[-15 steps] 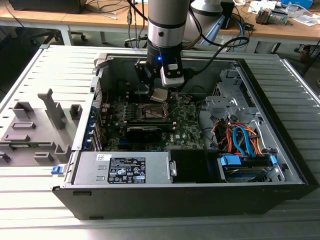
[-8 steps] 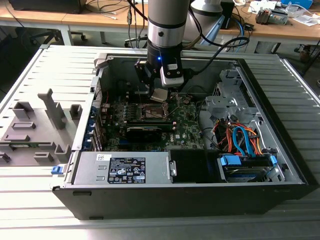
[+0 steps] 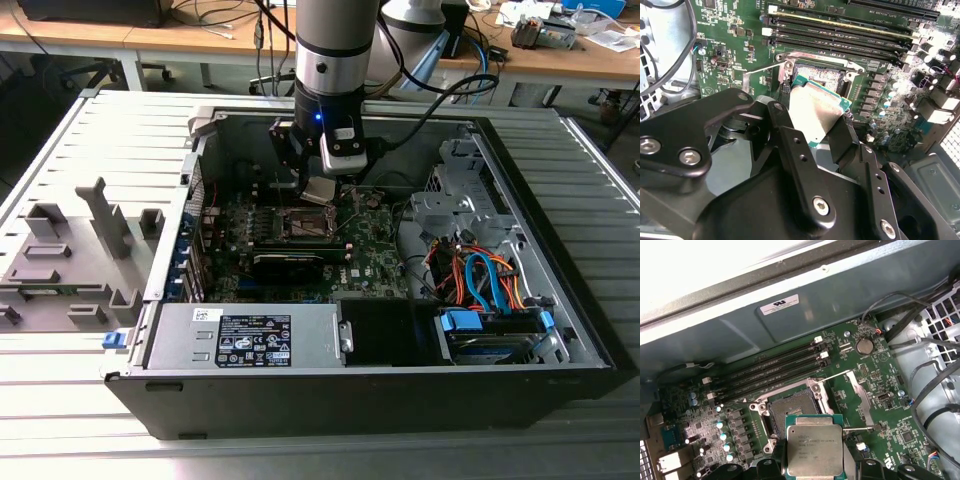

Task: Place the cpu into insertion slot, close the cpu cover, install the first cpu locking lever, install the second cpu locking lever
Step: 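Place the cpu into insertion slot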

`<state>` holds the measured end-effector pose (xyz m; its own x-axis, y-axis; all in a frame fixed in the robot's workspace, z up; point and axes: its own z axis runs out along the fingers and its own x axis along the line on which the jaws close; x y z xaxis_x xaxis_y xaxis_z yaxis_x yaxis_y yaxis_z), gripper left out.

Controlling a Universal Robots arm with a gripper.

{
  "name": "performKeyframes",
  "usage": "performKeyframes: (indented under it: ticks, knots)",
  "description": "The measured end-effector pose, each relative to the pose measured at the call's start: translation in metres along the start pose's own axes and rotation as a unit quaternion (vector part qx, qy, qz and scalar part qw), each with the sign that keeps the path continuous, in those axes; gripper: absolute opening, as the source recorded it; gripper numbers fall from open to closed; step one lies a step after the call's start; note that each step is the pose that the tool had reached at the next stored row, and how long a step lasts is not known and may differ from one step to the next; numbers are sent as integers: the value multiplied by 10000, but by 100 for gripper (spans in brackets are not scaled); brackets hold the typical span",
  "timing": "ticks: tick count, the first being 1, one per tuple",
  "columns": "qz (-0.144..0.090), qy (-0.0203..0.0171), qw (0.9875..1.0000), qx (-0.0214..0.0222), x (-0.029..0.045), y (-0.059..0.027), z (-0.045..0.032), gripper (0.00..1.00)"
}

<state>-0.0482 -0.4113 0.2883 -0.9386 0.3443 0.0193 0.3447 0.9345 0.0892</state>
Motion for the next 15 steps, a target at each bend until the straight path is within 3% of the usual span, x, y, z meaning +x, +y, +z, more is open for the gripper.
performKeyframes:
  ticks: [15]
  knots:
    - [63,-6,10000,-1,0,0,0,54]
